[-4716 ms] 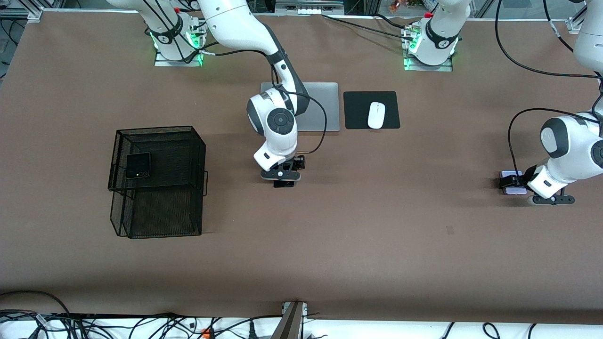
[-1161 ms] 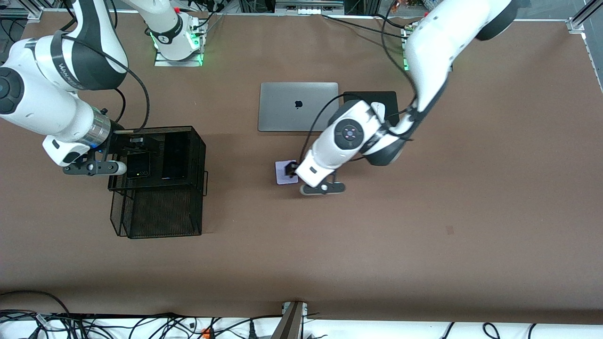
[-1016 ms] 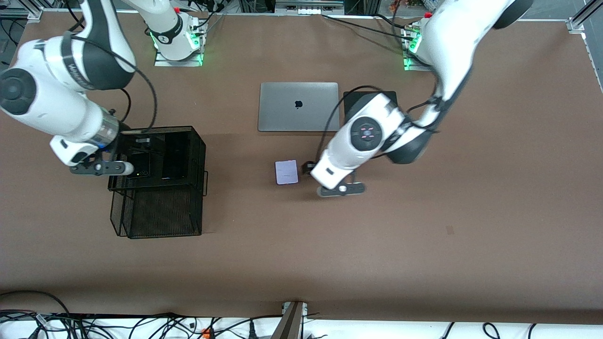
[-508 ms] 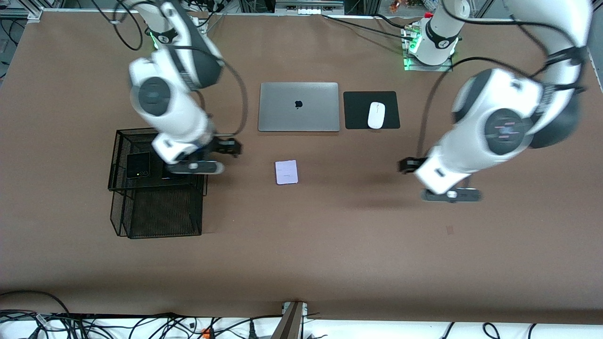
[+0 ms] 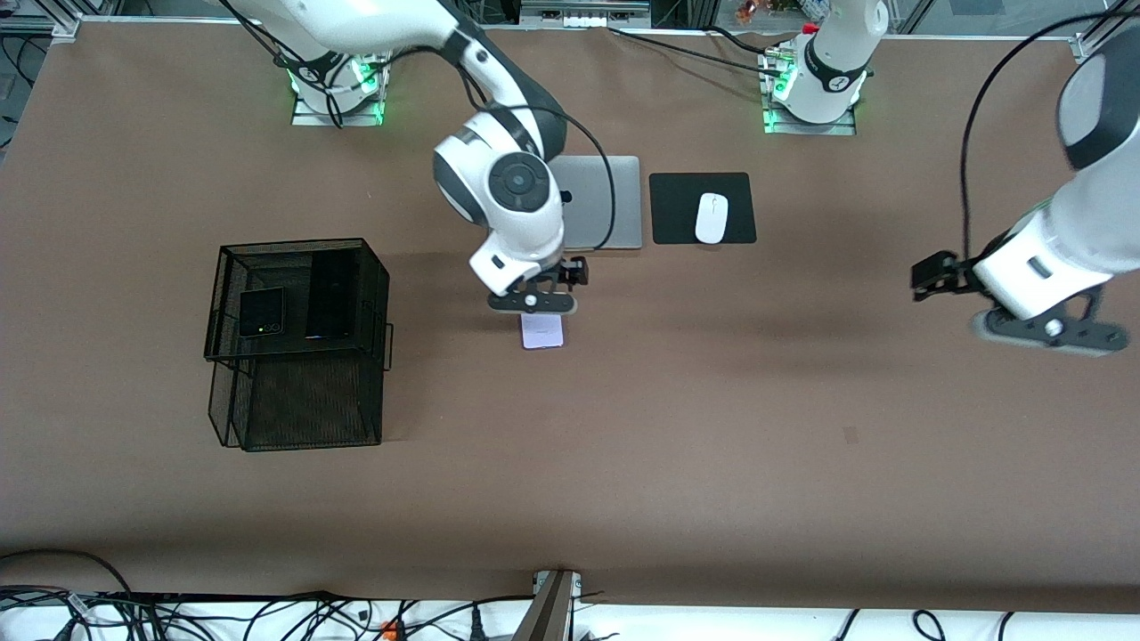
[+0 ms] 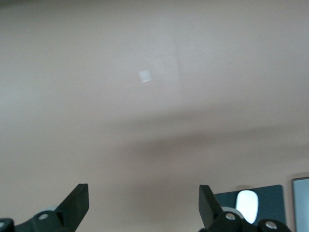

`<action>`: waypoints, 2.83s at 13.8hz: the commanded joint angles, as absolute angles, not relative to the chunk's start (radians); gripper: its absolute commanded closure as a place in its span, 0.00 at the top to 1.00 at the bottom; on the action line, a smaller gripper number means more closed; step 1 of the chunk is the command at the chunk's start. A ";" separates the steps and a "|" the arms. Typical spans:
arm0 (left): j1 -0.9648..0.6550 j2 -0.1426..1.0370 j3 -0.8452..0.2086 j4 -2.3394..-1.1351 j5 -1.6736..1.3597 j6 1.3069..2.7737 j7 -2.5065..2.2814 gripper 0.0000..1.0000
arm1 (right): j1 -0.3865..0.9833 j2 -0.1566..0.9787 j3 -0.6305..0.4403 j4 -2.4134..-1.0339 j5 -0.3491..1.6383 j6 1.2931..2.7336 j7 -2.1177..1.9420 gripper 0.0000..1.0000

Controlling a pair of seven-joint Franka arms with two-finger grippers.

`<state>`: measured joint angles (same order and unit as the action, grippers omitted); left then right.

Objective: Place phones with both arms
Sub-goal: 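Reach the right gripper to the white phone while the left gripper withdraws, then grasp the white HUAWEI phone with the right gripper, then carry the white phone into the basket and open the right gripper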

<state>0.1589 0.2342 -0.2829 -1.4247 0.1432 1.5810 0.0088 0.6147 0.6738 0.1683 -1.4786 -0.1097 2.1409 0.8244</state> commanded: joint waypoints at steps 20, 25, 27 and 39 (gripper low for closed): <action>-0.052 -0.051 0.026 -1.790 0.041 1.744 0.017 1.00 | 0.611 0.881 0.144 -1.454 -0.264 2.378 0.736 1.00; -0.057 -0.051 0.025 -1.789 0.041 1.744 0.012 1.00 | 0.611 0.818 0.144 -1.437 -0.247 2.311 0.730 0.19; -0.057 -0.049 0.025 -1.784 0.041 1.744 0.012 1.00 | 0.607 0.747 0.143 -1.396 -0.188 2.187 0.727 0.19; -0.061 -0.044 0.025 -1.779 0.041 1.744 0.011 1.00 | 0.079 0.506 0.133 -1.279 -0.044 1.744 0.192 0.19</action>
